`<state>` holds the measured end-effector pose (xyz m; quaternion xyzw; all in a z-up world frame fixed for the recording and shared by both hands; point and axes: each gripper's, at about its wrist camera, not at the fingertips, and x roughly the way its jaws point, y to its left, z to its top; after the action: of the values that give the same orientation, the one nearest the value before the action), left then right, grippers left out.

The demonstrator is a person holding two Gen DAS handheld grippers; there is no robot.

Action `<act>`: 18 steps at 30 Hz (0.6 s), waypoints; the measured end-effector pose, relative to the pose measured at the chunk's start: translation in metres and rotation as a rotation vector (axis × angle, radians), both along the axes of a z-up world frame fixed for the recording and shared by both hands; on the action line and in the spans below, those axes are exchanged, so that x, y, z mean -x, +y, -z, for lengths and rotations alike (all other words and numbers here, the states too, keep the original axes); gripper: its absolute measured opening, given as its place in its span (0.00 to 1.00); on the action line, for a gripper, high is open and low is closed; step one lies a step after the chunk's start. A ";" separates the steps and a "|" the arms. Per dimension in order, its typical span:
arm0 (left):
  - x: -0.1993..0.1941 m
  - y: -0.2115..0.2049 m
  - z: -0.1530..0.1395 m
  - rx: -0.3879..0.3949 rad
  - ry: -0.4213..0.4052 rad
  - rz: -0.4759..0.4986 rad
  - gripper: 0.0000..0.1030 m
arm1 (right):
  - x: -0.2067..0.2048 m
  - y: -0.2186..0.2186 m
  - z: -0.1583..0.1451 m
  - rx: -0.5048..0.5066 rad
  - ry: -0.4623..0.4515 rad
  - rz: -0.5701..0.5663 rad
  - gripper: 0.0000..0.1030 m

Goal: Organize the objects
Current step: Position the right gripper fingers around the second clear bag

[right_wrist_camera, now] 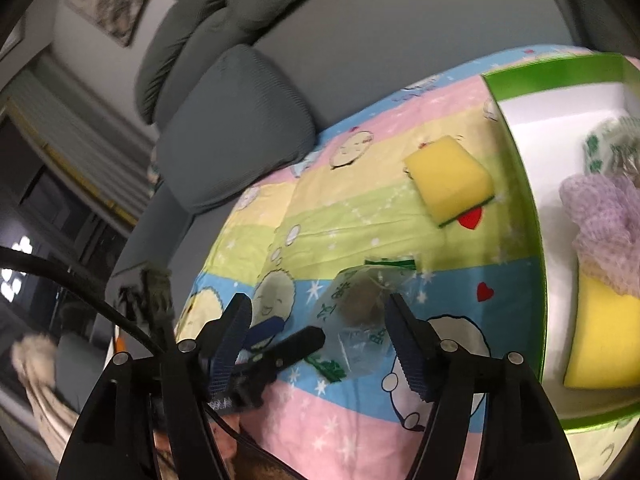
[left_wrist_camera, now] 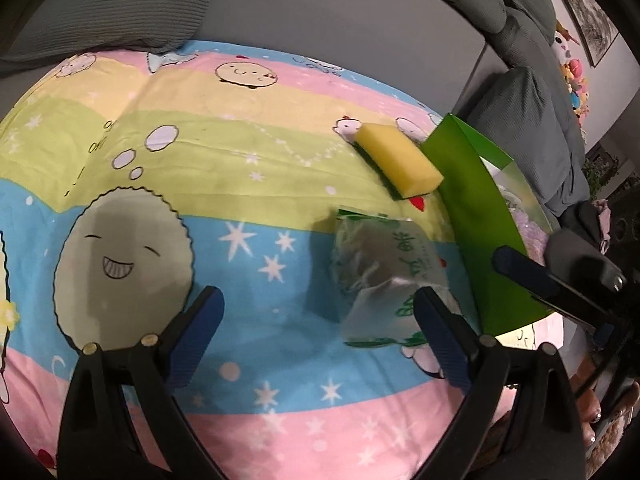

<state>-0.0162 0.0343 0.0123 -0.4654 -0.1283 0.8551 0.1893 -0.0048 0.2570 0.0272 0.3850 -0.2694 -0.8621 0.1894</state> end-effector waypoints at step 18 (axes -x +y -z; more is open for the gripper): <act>0.000 0.010 0.002 -0.042 0.011 0.029 0.92 | 0.002 -0.030 -0.010 -0.141 0.144 -0.088 0.80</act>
<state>-0.0160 0.0445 0.0099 -0.4585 -0.1384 0.8518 0.2122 -0.0068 0.2266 0.0372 0.3459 -0.1765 -0.8952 0.2185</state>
